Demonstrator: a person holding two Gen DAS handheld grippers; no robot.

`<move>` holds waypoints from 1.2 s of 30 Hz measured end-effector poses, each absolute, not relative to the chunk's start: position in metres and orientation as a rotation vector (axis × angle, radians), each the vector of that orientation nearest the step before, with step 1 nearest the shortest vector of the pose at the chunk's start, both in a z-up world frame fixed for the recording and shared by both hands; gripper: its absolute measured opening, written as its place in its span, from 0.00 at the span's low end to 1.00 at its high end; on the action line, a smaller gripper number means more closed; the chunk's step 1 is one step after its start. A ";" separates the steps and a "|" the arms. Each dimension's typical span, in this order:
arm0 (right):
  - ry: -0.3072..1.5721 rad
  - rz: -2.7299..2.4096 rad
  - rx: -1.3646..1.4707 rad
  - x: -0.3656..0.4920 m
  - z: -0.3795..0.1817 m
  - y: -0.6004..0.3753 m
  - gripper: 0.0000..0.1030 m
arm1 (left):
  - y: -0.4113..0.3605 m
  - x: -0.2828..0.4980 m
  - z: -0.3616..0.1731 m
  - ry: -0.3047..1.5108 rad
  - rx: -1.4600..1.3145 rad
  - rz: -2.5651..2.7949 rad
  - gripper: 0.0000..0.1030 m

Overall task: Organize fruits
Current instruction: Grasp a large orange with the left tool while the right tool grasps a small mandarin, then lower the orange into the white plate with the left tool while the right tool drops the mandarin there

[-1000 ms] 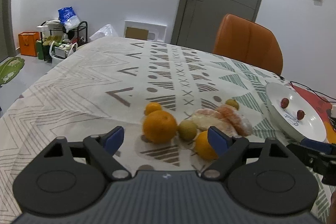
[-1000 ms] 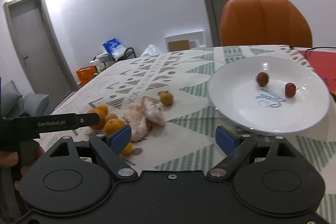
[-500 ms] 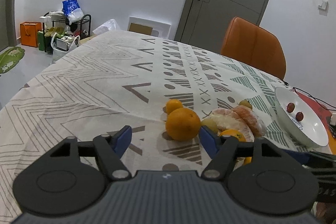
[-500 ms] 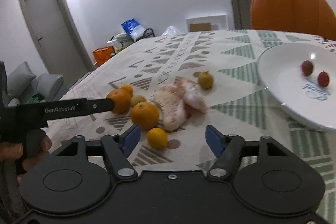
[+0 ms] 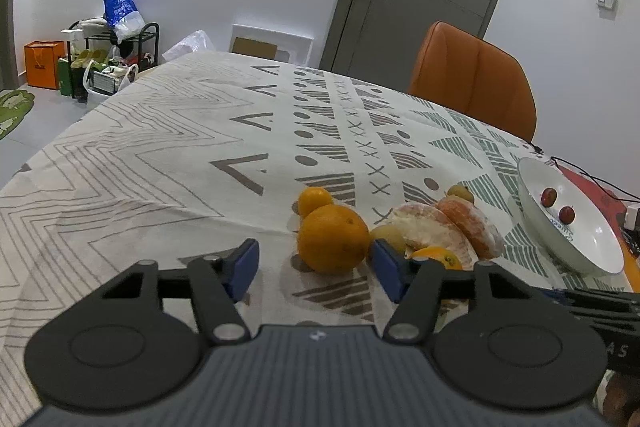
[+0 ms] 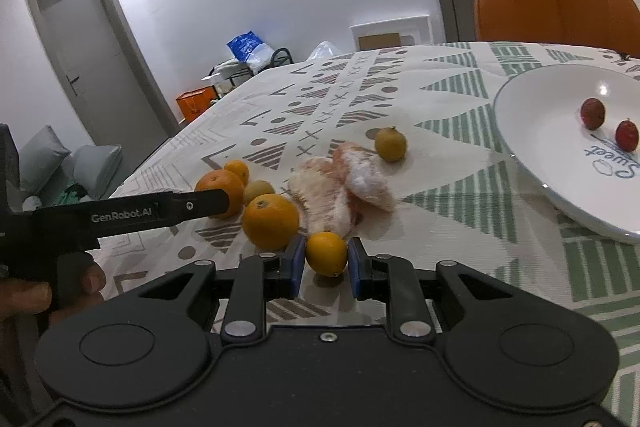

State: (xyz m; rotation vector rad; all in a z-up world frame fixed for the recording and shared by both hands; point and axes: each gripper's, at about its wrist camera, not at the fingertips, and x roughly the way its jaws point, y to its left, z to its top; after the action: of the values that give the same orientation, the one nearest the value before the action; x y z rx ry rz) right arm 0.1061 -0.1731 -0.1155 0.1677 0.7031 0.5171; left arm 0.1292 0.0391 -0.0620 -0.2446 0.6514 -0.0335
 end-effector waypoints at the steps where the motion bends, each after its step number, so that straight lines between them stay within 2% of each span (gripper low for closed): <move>1: 0.701 0.511 0.170 0.107 -0.115 -0.175 0.21 | 0.038 0.130 -0.062 0.649 -0.242 -0.033 0.58; 4: 0.692 0.490 0.179 0.107 -0.113 -0.180 0.21 | 0.037 0.136 -0.061 0.644 -0.234 -0.042 0.56; 6: 0.682 0.476 0.188 0.105 -0.112 -0.184 0.21 | 0.036 0.141 -0.063 0.652 -0.227 -0.047 0.50; 8: 0.666 0.466 0.199 0.102 -0.109 -0.189 0.21 | 0.037 0.144 -0.063 0.660 -0.239 -0.068 0.38; 19: 0.629 0.438 0.255 0.094 -0.107 -0.211 0.21 | 0.025 0.139 -0.046 0.635 -0.207 -0.041 0.38; 36: 0.549 0.355 0.295 0.084 -0.092 -0.262 0.21 | -0.033 0.141 -0.025 0.585 -0.139 -0.146 0.38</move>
State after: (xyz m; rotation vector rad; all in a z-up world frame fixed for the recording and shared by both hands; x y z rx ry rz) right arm 0.0836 -0.2620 -0.0920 0.2946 0.5495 0.3553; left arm 0.1413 -0.0331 -0.0246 -0.1387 0.5849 -0.1461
